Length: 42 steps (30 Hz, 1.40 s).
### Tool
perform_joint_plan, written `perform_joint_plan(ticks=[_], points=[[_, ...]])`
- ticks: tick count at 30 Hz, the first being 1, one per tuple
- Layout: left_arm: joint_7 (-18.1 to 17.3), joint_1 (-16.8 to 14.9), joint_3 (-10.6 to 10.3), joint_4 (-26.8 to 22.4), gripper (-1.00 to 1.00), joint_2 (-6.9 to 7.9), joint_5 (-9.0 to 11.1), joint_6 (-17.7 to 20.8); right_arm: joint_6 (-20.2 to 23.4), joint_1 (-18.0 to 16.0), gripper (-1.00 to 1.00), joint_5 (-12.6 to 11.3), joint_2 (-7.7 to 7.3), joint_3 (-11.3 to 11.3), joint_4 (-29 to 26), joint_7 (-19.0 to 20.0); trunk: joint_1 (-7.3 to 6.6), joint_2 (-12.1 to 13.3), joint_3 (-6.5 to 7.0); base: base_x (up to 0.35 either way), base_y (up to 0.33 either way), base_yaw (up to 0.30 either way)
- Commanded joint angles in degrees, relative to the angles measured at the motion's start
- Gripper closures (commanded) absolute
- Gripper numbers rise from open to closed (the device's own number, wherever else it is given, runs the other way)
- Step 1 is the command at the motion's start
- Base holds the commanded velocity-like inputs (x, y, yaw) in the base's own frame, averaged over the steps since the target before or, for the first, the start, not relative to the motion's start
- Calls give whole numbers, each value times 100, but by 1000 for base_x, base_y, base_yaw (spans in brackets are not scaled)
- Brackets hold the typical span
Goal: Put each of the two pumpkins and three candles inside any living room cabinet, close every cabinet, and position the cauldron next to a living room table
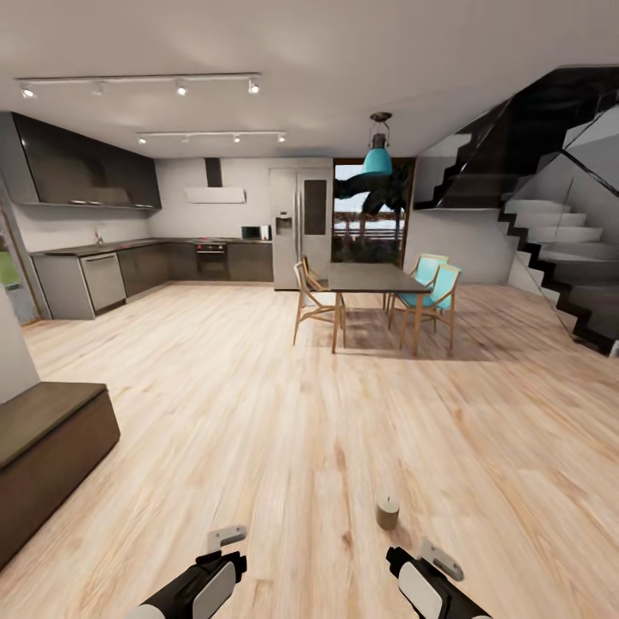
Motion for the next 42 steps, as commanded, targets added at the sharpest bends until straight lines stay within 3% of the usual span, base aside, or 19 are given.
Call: perform_joint_plan(ticks=[1,42], points=[[43,-5,-47,-11,-100,7,30,24,4,-3,-100,-29,-5,49,7,-37,3,-3,-7,340,-95,-8],[36,-5,-47,-2,-100,23,25,24,-24,-3,-100,6,32,73,186,-31,3,-3,-8,340,-32,0]])
